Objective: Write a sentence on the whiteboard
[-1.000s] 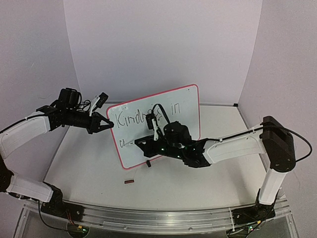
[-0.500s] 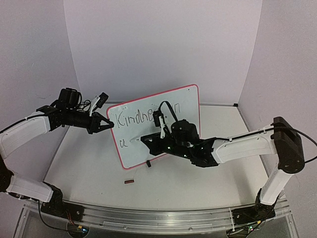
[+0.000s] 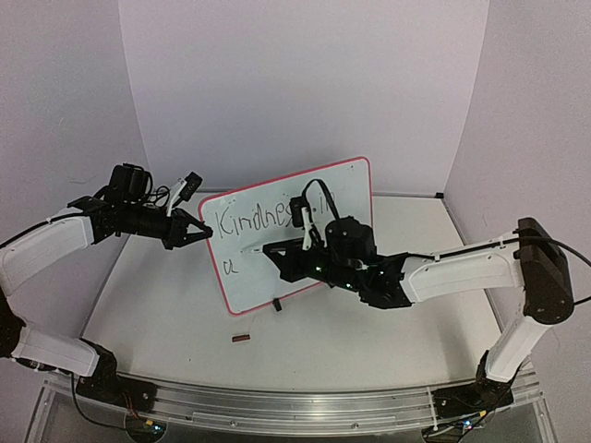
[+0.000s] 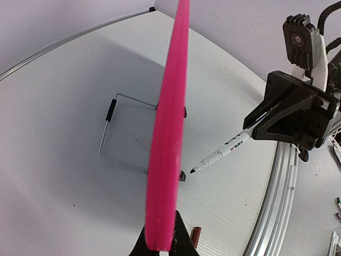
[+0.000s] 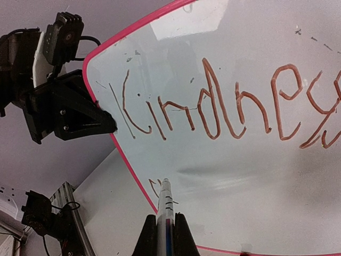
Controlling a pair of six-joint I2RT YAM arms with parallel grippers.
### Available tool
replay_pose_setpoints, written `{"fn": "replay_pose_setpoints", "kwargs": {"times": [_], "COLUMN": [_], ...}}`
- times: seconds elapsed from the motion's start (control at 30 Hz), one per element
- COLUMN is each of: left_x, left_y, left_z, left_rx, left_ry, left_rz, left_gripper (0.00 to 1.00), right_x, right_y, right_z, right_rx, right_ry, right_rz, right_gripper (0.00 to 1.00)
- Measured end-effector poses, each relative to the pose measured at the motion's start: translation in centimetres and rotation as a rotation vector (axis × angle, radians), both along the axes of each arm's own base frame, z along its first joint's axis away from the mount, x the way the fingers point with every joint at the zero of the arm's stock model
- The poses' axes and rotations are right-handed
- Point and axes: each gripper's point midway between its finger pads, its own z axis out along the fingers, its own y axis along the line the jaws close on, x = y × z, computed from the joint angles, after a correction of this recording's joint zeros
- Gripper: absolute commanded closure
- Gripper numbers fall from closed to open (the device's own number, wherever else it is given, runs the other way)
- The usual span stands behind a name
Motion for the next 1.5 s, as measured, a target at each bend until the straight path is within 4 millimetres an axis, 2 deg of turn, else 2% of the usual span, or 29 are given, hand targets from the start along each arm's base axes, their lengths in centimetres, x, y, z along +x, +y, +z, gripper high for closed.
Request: {"fn": "replay_pose_setpoints", "kwargs": {"times": [0.5, 1.0, 1.5], "left_x": [0.0, 0.0, 0.0], "left_y": [-0.1, -0.1, -0.1], "left_z": [0.0, 0.0, 0.0], "left_rx": [-0.001, 0.0, 0.001], "left_ry": [-0.003, -0.004, -0.004], "left_rz": [-0.003, -0.001, 0.0], "left_gripper": [1.0, 1.0, 1.0], "right_x": [0.3, 0.8, 0.5], "right_y": [0.4, 1.5, 1.9], "right_z": [-2.4, -2.1, -3.3], "right_rx": [-0.035, -0.022, -0.03], "right_ry": [0.027, 0.021, 0.05], "right_rz": [-0.001, 0.006, 0.028], "right_gripper": [1.0, 1.0, 1.0]}}
